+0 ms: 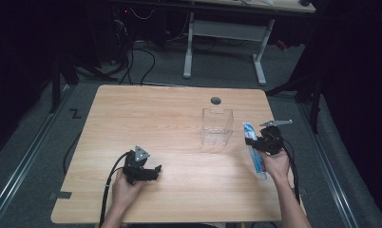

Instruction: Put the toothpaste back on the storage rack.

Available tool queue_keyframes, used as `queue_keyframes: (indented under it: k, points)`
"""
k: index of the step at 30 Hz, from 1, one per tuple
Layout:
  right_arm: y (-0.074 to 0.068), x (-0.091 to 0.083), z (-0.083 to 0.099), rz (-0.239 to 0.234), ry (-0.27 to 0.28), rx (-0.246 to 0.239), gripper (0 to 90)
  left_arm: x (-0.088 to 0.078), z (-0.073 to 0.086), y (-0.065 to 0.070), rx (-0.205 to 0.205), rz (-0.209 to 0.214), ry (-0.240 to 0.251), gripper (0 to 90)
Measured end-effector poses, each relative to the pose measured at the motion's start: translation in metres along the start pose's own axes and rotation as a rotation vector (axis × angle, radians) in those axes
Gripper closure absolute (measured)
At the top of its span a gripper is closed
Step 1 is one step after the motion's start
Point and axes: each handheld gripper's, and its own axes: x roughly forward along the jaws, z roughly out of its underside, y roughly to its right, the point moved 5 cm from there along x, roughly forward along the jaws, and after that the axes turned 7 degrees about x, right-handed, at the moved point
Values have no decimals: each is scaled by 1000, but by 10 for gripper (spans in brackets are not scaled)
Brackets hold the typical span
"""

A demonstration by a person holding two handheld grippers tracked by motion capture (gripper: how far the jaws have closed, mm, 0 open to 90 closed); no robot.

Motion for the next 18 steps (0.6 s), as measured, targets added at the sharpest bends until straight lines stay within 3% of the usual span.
queue_keyframes:
  k: [3, 12, 18]
  points:
    - [-3, -3, 0, 10, -6, -8, 706, 0, 0, 0, -1, 0, 0, 162]
    - [-12, -22, -4, 3, 41, -13, 707, 0, 0, 1, -7, -12, -1, 161]
    - [-14, -24, -5, -3, 51, -12, 706, 0, 0, 1, -14, -19, -3, 160]
